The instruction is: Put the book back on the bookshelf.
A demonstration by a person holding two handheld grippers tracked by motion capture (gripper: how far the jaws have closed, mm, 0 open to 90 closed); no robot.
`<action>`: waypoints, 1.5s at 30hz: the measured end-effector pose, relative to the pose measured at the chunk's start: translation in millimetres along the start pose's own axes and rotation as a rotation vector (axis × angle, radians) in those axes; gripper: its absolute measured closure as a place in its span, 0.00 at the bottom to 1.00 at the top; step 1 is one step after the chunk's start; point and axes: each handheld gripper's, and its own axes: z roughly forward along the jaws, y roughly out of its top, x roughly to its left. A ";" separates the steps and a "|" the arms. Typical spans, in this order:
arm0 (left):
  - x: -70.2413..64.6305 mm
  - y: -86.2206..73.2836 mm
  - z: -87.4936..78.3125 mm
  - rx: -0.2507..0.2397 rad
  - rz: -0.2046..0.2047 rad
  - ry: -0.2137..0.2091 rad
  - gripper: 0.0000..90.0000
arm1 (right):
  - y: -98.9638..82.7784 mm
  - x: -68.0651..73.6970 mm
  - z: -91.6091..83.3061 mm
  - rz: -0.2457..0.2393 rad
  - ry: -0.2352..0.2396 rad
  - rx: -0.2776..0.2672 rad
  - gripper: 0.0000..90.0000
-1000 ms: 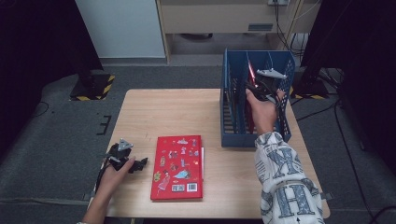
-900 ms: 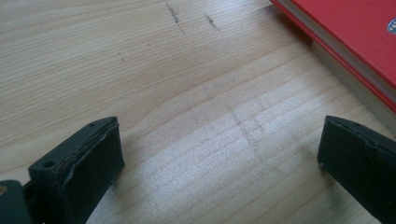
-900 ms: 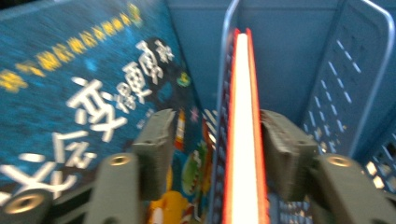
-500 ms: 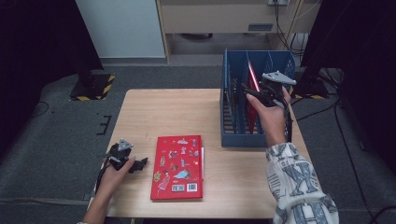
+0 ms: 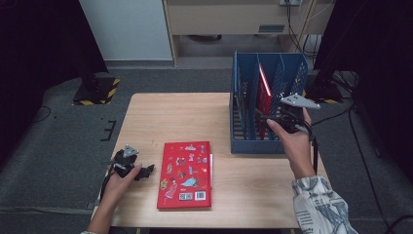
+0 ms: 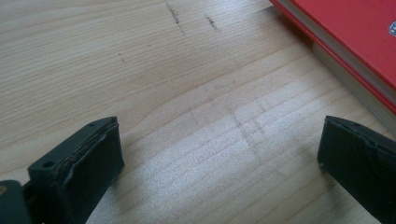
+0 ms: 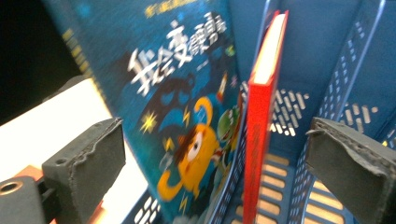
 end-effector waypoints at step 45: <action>-3.0 0.1 -12.7 -0.062 0.004 -0.026 0.05 | -111.7 132.1 17.7 -0.152 0.383 0.254 0.16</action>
